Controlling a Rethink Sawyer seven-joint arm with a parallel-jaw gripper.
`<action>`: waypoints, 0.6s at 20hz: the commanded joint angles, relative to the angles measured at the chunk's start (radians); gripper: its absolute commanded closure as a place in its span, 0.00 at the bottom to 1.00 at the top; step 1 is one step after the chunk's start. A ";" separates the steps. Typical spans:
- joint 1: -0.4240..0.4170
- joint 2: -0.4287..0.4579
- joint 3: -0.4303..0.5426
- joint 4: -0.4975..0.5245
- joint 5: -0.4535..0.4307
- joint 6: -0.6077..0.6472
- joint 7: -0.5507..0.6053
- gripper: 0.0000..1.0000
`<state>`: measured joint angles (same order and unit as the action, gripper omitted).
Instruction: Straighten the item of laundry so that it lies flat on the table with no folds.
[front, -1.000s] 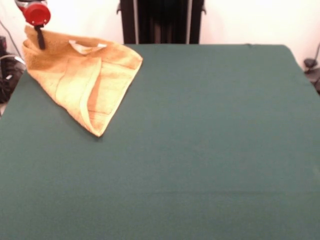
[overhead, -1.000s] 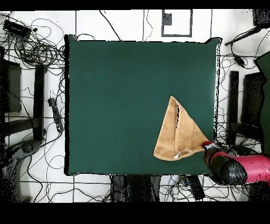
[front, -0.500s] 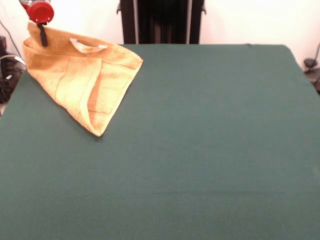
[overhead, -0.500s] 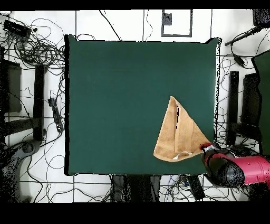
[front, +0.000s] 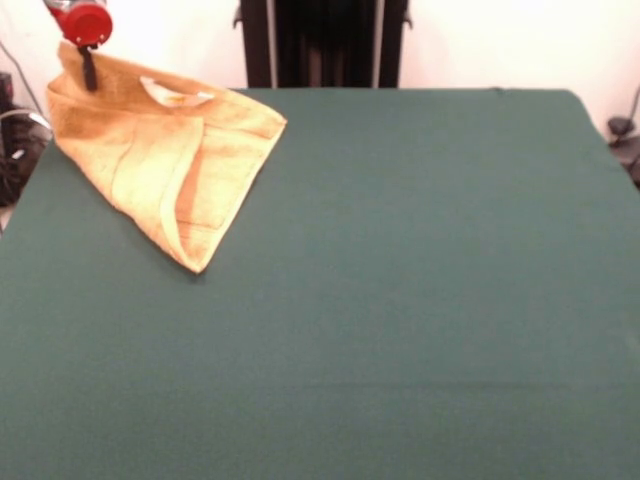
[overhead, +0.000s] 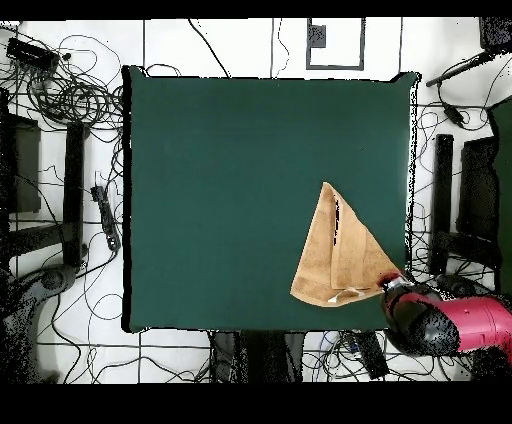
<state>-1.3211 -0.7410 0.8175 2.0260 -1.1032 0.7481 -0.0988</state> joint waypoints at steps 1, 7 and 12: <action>0.052 -0.016 -0.039 0.069 0.002 -0.044 0.112 1.00; 0.041 -0.107 -0.076 0.198 0.007 -0.094 0.211 1.00; 0.038 -0.156 -0.144 0.290 -0.021 -0.171 0.307 1.00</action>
<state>-1.3253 -0.8447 0.7438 2.1455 -1.1032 0.6779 -0.0974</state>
